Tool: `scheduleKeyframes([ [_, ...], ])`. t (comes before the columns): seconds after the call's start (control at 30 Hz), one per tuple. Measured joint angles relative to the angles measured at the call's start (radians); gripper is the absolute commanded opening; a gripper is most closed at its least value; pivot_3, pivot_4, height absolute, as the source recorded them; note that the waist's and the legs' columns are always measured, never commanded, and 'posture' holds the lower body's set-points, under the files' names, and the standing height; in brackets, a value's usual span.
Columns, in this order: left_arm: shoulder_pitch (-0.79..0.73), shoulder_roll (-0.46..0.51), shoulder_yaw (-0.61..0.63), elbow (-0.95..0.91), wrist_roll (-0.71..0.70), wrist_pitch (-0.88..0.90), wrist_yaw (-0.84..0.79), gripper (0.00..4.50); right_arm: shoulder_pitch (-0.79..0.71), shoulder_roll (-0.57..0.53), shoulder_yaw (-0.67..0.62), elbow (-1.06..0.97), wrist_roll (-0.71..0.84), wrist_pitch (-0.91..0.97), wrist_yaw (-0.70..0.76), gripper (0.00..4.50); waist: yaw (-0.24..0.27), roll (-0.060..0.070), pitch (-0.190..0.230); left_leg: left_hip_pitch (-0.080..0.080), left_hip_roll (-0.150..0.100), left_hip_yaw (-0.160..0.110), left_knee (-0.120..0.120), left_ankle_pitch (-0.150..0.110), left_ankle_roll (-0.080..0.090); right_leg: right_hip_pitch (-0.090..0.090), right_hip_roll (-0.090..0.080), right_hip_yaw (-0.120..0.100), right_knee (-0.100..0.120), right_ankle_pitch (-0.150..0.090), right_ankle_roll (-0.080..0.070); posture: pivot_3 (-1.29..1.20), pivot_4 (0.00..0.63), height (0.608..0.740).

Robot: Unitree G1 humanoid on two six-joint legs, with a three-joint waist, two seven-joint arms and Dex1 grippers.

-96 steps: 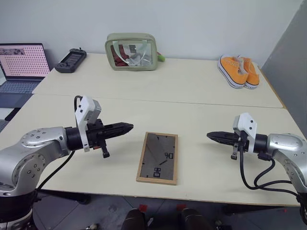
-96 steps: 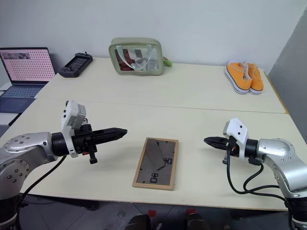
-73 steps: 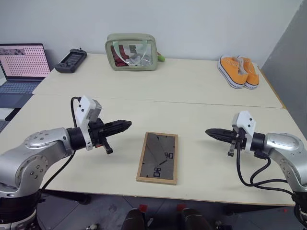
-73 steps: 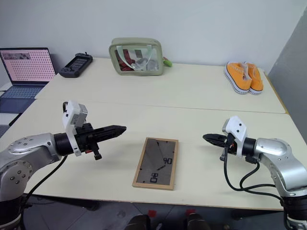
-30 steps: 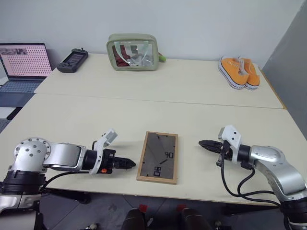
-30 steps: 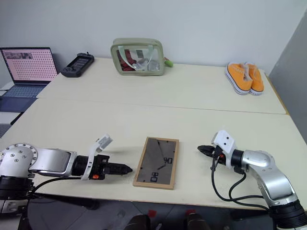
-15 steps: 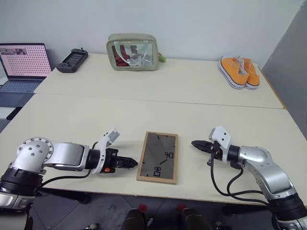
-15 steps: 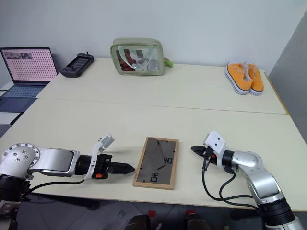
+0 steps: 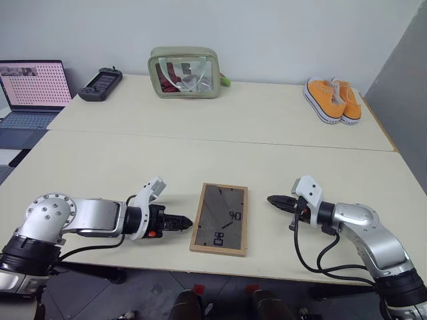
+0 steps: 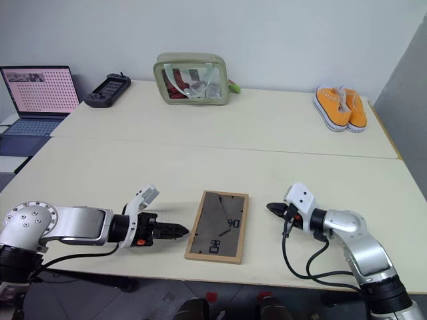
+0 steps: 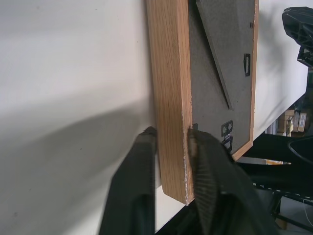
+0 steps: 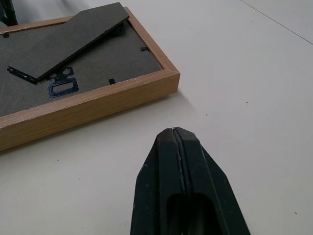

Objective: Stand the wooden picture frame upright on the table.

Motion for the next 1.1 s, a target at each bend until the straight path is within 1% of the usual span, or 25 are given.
scheduleKeyframes([
  [0.2,0.000,-0.003,-0.006,-0.001,0.000,-0.001,0.000,3.11,0.000,0.000,0.000,0.000,0.000,0.000,0.000,0.00,0.000,0.000,0.000,0.000,0.000,0.000,0.000,0.000,0.000,0.000,0.000,0.000,0.000,0.000,0.000,0.00,0.150,0.740],
  [0.27,0.000,-0.004,-0.008,-0.001,0.000,-0.001,0.000,3.41,0.001,-0.002,0.000,0.000,-0.001,0.000,0.000,0.00,0.000,0.000,0.000,0.000,0.000,0.000,0.000,0.000,0.000,0.000,0.000,0.000,0.000,0.000,0.000,0.00,0.150,0.740],
  [0.33,0.000,-0.007,-0.009,-0.001,0.000,-0.001,0.000,3.82,0.001,-0.004,0.001,0.004,-0.010,-0.007,-0.001,0.00,0.000,0.000,0.000,0.000,0.000,0.000,0.000,0.000,0.000,0.000,0.000,0.000,0.000,0.000,0.000,0.00,0.150,0.740],
  [0.5,0.000,-0.030,-0.014,-0.001,0.000,-0.001,-0.004,3.82,0.004,-0.005,0.030,0.083,-0.094,-0.033,-0.029,0.00,0.000,0.000,0.000,0.000,0.000,0.000,0.000,0.000,0.000,0.000,0.000,0.000,0.000,0.000,0.000,0.00,0.150,0.740],
  [0.7,0.000,-0.043,-0.022,0.000,-0.002,0.004,-0.012,3.82,0.012,0.027,0.047,0.097,-0.120,-0.061,-0.042,0.00,0.000,0.000,0.000,0.001,0.000,0.000,0.000,0.000,0.000,0.000,0.000,0.000,0.000,0.000,0.000,0.00,0.150,0.740],
  [0.83,-0.001,-0.045,-0.029,0.002,-0.003,0.004,-0.019,3.82,0.026,0.068,0.064,0.073,-0.119,-0.046,-0.052,0.00,-0.002,0.000,0.000,0.001,0.001,0.000,0.000,0.000,0.000,0.000,0.000,0.000,0.000,0.000,0.000,0.00,0.150,0.740],
  [1.1,-0.013,-0.055,-0.040,0.006,-0.003,0.003,-0.022,3.82,0.046,0.135,0.122,-0.014,-0.108,0.043,-0.061,0.00,0.000,0.000,0.000,0.001,0.000,0.000,0.000,0.000,0.000,0.000,0.000,0.000,0.000,0.000,0.000,0.00,0.150,0.740],
])
